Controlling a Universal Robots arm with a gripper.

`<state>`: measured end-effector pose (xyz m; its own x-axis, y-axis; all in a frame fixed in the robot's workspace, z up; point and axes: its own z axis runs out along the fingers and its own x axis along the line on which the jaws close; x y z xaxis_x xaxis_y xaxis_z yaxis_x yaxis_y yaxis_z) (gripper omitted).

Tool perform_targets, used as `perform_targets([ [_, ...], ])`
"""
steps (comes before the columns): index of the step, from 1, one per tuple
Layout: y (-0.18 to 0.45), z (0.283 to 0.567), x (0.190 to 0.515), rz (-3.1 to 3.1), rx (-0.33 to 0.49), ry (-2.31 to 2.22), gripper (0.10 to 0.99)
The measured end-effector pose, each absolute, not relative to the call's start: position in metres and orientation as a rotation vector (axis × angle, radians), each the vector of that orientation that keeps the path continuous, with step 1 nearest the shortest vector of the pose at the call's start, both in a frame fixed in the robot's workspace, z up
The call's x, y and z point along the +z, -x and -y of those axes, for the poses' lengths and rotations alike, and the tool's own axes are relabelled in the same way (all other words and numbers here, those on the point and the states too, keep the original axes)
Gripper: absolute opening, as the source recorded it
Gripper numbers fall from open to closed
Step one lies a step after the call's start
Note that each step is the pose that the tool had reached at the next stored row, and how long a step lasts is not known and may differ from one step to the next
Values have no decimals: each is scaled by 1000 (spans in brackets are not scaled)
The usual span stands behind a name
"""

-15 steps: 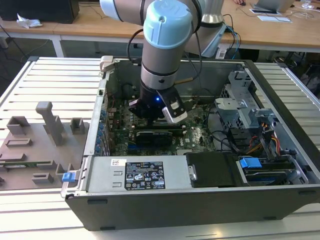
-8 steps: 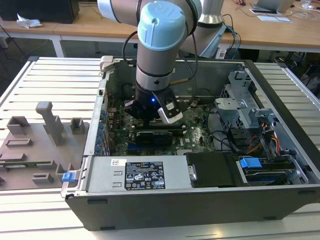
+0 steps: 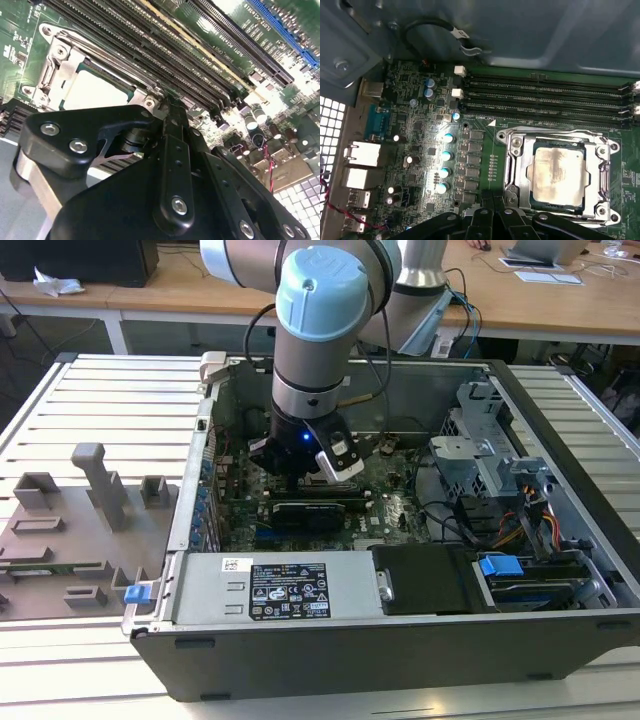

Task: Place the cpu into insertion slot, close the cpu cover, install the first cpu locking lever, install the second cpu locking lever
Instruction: 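Install the second cpu locking lever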

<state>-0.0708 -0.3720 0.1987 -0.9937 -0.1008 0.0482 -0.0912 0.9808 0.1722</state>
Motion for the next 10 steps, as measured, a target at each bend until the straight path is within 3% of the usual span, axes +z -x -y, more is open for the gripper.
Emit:
perform_targets([
  [10,71,376,210,3070,-265,-156,106],
])
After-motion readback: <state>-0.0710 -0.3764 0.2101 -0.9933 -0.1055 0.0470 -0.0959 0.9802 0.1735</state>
